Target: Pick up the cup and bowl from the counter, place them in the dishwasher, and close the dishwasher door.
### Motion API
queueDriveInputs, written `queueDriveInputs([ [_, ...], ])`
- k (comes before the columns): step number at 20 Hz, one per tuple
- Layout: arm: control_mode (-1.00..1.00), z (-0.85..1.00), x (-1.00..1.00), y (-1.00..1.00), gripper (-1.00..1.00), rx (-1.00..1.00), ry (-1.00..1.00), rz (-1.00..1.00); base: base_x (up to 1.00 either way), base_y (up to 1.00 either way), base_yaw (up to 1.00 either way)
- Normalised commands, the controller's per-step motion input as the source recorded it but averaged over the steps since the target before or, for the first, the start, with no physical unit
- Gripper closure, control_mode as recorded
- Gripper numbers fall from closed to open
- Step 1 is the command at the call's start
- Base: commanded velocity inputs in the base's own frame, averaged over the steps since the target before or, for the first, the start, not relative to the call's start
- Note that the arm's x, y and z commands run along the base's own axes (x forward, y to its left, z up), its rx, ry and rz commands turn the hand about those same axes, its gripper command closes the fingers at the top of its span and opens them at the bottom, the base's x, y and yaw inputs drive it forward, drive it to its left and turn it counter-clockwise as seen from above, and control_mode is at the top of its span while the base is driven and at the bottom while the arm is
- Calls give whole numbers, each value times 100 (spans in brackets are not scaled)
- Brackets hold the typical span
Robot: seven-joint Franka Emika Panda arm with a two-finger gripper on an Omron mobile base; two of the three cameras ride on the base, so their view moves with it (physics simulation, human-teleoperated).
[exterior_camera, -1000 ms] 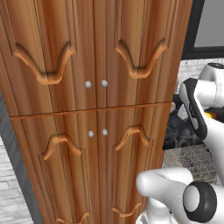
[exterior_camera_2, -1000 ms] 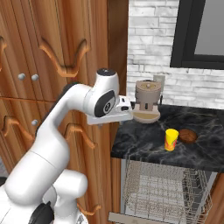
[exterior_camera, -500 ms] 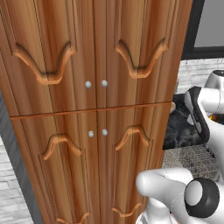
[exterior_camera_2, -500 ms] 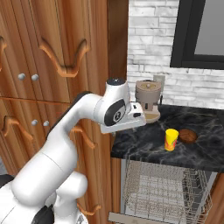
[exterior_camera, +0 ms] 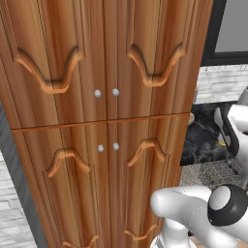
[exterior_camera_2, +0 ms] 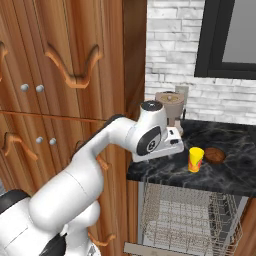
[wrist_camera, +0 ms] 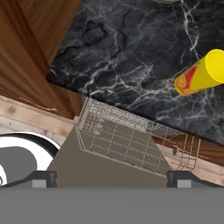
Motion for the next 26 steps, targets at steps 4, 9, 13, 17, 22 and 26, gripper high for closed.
queueDriveInputs([
  [4,-100,-28,22,-42,-100,0,0,0,0,0,0],
  [9,-100,-19,33,-33,-100,0,0,0,0,0,0],
  [13,-100,-7,40,-24,-100,0,0,0,0,0,0],
  [17,-100,-1,42,-21,-100,0,0,0,0,0,0],
  [22,-100,-3,33,-20,-100,0,0,1,0,0,0],
  [26,-100,-16,26,-18,-100,0,0,2,0,0,0],
])
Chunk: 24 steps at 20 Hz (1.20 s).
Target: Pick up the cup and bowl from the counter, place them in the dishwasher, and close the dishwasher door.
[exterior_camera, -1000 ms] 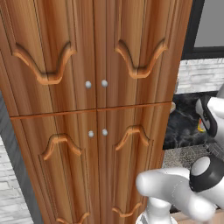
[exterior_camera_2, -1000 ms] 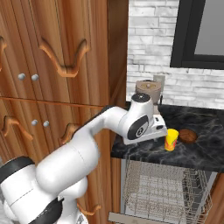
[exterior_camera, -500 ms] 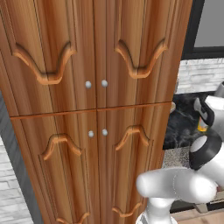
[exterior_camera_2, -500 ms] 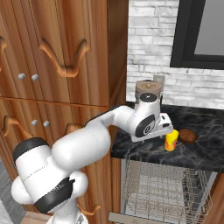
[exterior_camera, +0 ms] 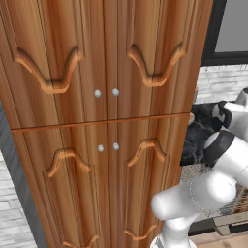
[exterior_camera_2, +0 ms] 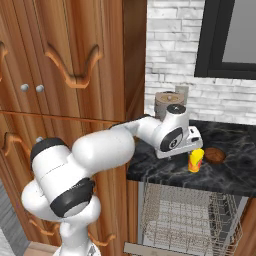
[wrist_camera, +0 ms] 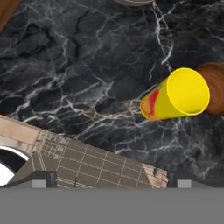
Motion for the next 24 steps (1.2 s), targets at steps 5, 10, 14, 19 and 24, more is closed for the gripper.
queueDriveInputs([
  [5,-100,-30,33,-16,-100,0,0,2,0,0,0],
  [10,-100,-16,29,-14,-100,0,0,1,0,0,0],
  [14,-100,-7,25,-18,-100,0,0,1,0,0,0],
  [19,-100,-8,27,-21,-100,0,0,1,0,0,0],
  [24,-100,-14,30,-20,-100,0,0,1,0,0,0],
])
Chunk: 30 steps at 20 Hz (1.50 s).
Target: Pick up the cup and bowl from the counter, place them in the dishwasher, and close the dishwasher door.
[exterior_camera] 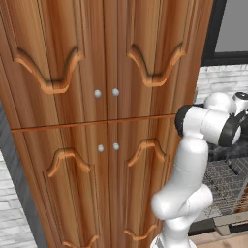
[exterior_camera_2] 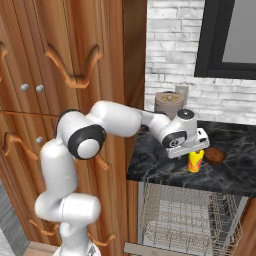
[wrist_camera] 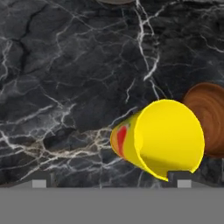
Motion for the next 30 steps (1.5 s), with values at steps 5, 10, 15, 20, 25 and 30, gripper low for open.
queueDriveInputs([
  [5,-100,-6,25,-17,-100,0,0,0,0,0,0],
  [10,-100,-4,27,-15,-100,0,0,0,0,0,0],
  [15,-100,-18,22,-4,-100,0,0,0,0,0,0],
  [20,-100,-39,2,0,-100,0,0,0,0,0,0],
  [25,-100,-34,0,0,-100,0,0,1,0,0,0],
  [30,-100,-24,0,19,-100,-1,0,2,0,0,0],
])
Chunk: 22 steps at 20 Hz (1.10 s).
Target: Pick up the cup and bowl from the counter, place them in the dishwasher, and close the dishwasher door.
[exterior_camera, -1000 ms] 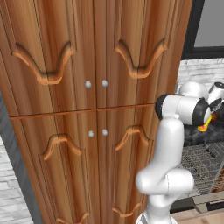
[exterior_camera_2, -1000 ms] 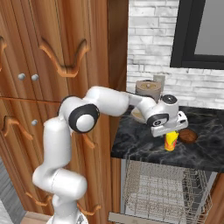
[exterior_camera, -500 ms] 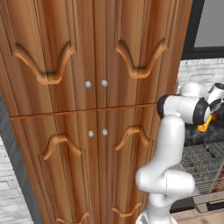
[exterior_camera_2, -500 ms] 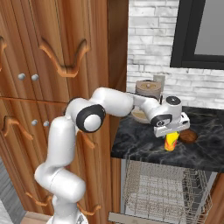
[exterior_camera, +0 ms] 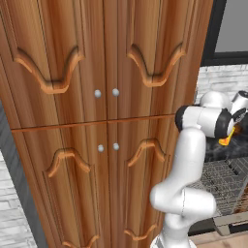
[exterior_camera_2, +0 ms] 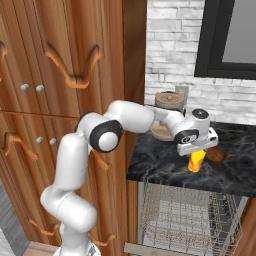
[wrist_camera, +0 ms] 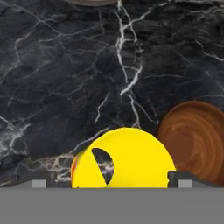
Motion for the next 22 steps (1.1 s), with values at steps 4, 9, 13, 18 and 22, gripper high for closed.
queueDriveInputs([
  [4,-100,-18,0,59,-100,-5,-1,2,0,0,0],
  [9,-100,-27,-2,56,-100,-5,-2,0,0,0,0],
  [13,-100,-28,0,17,-100,-5,0,0,0,0,0],
  [18,-100,-11,0,-2,-100,-5,0,0,0,0,0],
  [22,-100,-4,0,-7,-100,-4,-1,0,0,0,0],
])
